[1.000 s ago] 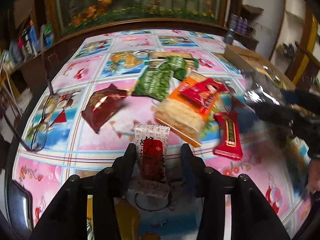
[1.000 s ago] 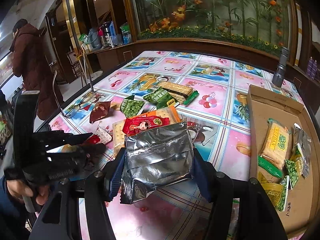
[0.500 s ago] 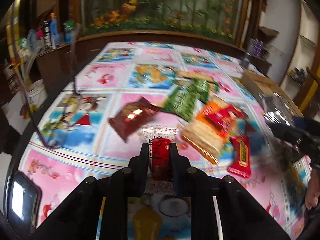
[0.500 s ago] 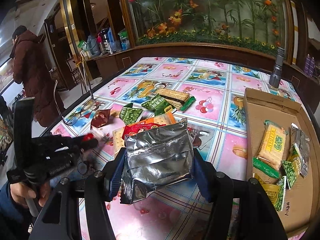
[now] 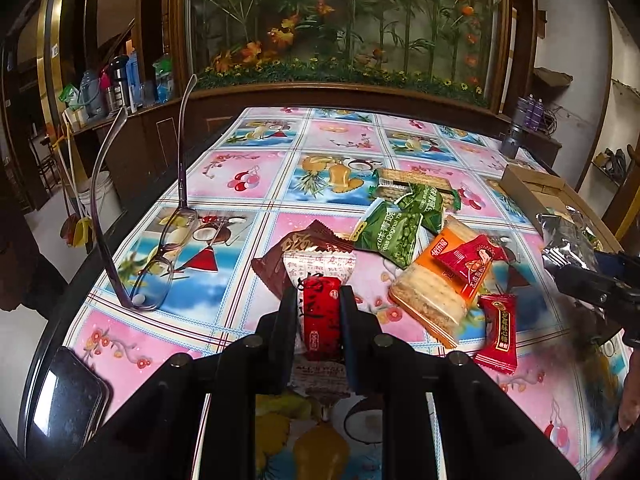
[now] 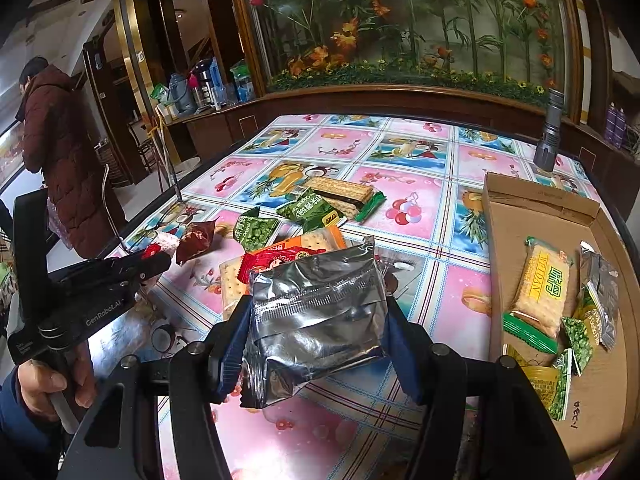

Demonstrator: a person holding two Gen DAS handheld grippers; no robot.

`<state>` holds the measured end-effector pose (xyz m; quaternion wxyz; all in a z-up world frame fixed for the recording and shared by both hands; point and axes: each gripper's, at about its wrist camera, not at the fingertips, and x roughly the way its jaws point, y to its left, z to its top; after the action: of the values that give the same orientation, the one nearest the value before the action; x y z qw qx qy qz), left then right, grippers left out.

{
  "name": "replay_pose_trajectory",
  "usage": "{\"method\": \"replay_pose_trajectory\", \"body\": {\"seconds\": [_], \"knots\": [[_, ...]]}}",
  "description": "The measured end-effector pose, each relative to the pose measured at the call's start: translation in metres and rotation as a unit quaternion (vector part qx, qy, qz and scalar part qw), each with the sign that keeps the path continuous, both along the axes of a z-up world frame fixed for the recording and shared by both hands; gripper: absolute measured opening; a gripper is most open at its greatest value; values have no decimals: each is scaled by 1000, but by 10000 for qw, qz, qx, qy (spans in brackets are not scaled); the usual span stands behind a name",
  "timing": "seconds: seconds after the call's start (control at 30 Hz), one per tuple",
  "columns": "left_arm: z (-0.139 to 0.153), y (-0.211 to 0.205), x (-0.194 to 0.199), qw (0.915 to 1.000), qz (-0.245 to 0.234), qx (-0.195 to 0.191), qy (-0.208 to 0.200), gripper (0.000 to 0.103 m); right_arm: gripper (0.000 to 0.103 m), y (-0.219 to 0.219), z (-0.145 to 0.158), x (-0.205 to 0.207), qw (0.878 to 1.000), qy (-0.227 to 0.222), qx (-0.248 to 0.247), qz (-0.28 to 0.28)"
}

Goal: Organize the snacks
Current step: 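Lift the silver foil bag with the right tool while the left tool holds the red packet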

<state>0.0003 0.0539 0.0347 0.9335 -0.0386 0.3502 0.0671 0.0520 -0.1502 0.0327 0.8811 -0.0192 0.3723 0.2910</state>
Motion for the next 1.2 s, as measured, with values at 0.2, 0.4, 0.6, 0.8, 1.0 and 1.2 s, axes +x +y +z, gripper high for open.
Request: {"method": "replay_pose_trajectory", "body": {"seconds": [0.2, 0.4, 0.6, 0.8, 1.0, 1.2], "knots": [[1, -2, -1, 10000, -19, 58, -34, 19, 67, -4, 0, 3, 10000, 31, 42, -69], [1, -5, -2, 9999, -36, 128, -66, 19, 67, -8, 1, 4, 9998, 36, 93, -142], [1, -6, -3, 9999, -36, 134, -69, 19, 67, -9, 2, 4, 9998, 42, 129, -158], [1, -6, -3, 9999, -33, 139, -75, 19, 67, -11, 3, 5, 9997, 43, 145, -189], [3, -7, -3, 9998, -96, 118, -90, 19, 67, -18, 6, 9, 9993, 42, 229, -309], [2, -8, -2, 9998, -131, 86, -102, 19, 67, -33, 12, 14, 9976, 43, 444, -521]]}}
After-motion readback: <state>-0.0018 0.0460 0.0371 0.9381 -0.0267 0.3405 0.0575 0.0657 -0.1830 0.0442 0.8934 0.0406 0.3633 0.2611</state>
